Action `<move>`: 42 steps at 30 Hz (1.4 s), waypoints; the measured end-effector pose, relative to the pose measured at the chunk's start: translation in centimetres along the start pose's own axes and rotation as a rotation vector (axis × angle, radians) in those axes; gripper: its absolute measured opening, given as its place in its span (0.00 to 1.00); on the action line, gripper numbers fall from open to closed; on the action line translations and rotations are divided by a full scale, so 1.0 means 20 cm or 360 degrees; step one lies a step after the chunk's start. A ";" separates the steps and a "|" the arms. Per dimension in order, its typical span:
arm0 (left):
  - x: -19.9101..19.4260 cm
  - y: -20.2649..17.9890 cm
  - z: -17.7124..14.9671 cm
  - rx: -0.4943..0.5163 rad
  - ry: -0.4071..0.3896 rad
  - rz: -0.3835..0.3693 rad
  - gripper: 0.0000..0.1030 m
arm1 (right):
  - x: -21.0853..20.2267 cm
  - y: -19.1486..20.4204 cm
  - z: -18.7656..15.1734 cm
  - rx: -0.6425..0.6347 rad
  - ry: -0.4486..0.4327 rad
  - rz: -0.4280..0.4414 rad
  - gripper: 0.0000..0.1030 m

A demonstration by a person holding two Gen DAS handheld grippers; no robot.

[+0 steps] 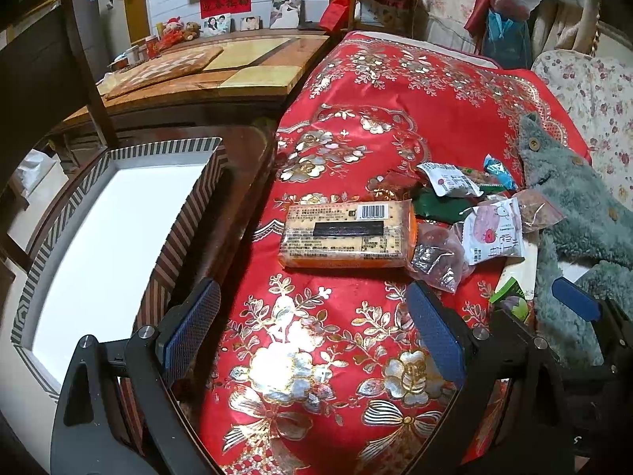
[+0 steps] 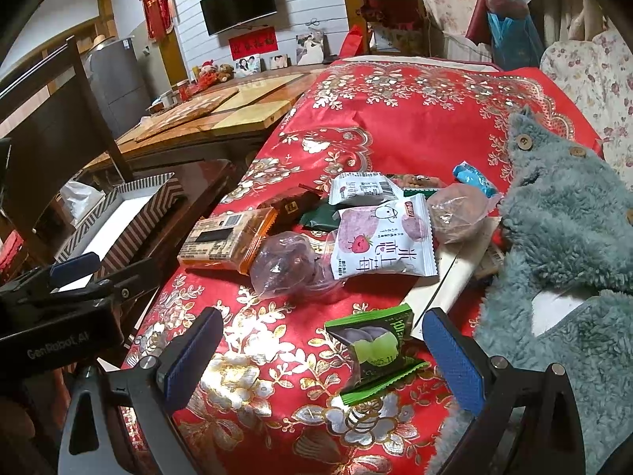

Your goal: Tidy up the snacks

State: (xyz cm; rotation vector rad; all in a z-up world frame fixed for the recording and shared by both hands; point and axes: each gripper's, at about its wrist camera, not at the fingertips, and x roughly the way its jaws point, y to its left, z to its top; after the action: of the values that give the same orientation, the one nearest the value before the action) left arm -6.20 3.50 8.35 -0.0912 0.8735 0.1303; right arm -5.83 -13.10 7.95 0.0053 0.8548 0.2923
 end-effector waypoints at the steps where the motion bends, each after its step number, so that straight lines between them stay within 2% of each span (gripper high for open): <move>1: 0.00 0.00 0.00 0.0002 -0.0001 0.0000 0.93 | 0.00 0.00 0.00 0.0001 -0.0001 -0.0001 0.98; 22: 0.04 -0.01 -0.02 0.0007 0.0011 0.0009 0.93 | 0.03 -0.03 -0.01 0.0017 0.0015 -0.0016 0.98; 42: 0.06 -0.02 -0.03 -0.0013 0.0047 -0.0048 0.93 | 0.06 -0.06 -0.02 0.0005 0.0044 -0.0125 0.98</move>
State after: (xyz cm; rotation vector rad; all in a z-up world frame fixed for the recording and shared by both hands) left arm -5.84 3.05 6.93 -0.1140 0.9007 0.1045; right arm -5.09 -13.92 6.71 -0.0296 0.8810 0.2182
